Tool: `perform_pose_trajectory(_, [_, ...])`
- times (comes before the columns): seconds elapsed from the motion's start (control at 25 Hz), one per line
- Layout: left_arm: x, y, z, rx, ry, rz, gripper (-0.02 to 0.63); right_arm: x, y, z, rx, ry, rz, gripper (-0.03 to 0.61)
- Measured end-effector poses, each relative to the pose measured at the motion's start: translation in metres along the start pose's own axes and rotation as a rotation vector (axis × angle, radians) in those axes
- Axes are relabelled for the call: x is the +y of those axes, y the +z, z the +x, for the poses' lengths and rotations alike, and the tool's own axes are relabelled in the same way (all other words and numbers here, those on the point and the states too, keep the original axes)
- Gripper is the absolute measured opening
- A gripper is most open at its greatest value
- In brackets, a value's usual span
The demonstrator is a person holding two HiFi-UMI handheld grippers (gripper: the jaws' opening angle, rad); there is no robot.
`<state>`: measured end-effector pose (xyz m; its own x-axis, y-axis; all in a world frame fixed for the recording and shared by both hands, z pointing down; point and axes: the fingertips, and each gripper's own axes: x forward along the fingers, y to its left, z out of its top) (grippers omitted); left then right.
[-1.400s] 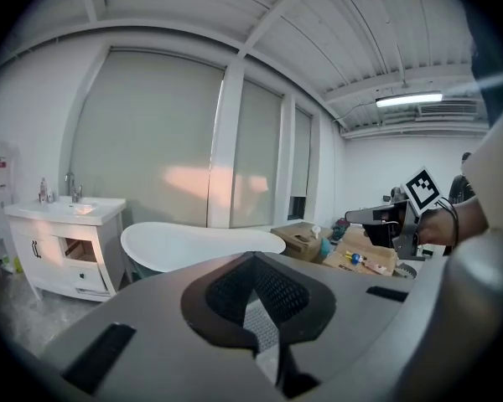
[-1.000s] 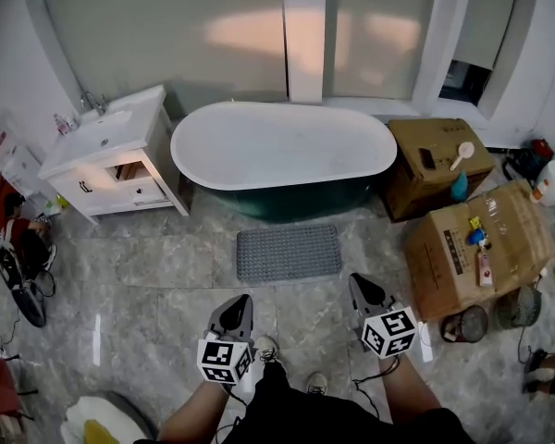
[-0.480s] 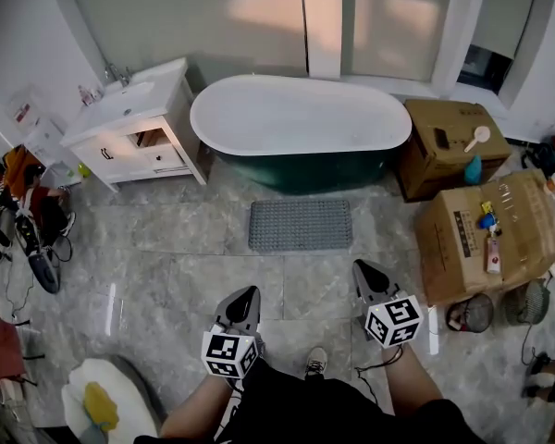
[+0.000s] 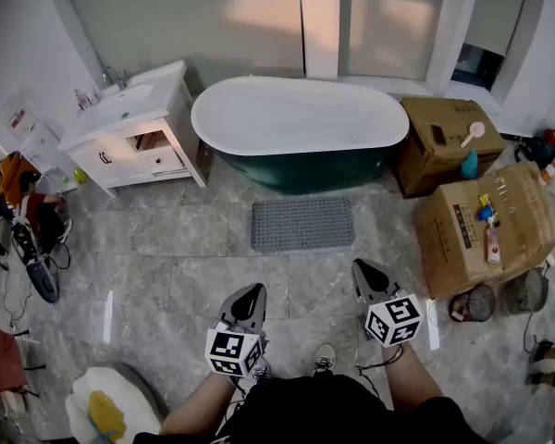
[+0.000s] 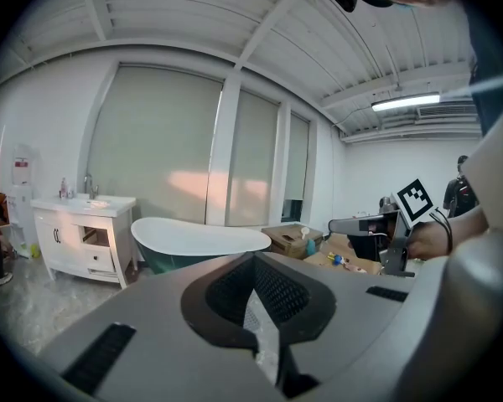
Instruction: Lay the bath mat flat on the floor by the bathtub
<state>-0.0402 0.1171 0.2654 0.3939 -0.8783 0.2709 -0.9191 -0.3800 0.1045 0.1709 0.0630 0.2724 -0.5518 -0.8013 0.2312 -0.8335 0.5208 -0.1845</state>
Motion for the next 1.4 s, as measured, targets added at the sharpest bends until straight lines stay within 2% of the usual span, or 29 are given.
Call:
perform_pose_trajectory(0.28, [0.045, -0.001, -0.025, 0.009, -0.042, -0.004, 0.017, 0.049, 0.001, 0.009, 0.002, -0.051, -0.002, 0.017])
perform_pose_trajectory(0.68, [0.088, -0.009, -0.038, 0.035, -0.079, -0.020, 0.017, 0.095, -0.015, 0.019, 0.019, -0.097, 0.017, 0.016])
perform_pose_trajectory(1.24, [0.077, -0.006, -0.035, 0.013, -0.091, -0.016, 0.017, 0.093, -0.014, 0.014, 0.011, -0.100, 0.014, 0.015])
perform_pose_trajectory(1.4, [0.076, -0.001, -0.030, -0.002, -0.088, 0.017, 0.017, 0.090, -0.014, 0.015, 0.009, -0.094, 0.011, 0.015])
